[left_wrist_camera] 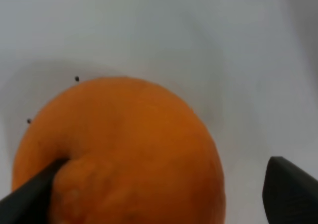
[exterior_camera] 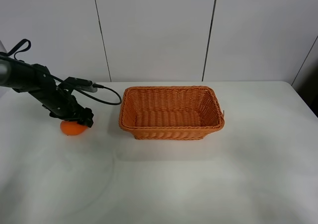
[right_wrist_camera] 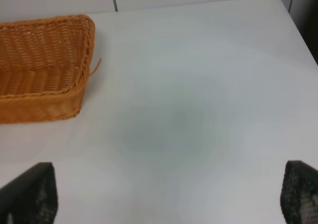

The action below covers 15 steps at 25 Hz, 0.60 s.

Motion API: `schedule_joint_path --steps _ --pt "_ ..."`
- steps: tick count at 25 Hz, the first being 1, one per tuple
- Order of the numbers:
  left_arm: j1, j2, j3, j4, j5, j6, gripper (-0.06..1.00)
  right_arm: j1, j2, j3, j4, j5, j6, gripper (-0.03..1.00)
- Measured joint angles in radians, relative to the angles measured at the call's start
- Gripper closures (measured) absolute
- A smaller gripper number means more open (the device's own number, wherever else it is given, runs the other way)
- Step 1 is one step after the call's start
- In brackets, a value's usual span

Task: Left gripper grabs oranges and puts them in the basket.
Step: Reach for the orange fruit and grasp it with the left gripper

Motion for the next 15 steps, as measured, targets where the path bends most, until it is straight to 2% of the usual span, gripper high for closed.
schedule_joint_path --steps 2,4,6,10,11,15 --pt "0.0 0.001 0.0 0.001 0.0 0.002 0.11 0.0 0.0 0.0 0.0 0.0 0.0 0.27" --pt "0.0 0.001 -0.001 0.001 0.0 0.004 0.19 0.0 0.0 0.0 0.0 0.0 0.0 0.27" --pt "0.0 0.001 -0.001 0.001 0.002 0.007 0.33 0.0 0.0 0.0 0.0 0.0 0.0 0.27" --pt "0.0 -0.001 -0.005 -0.001 0.038 0.016 0.71 0.0 0.0 0.0 0.0 0.0 0.0 0.27" --pt "0.0 -0.001 -0.006 0.004 0.051 0.016 0.76 0.0 0.0 0.0 0.0 0.0 0.0 0.27" --pt "-0.002 -0.003 -0.007 0.043 0.092 0.019 0.76 0.0 0.0 0.0 0.0 0.0 0.0 0.27"
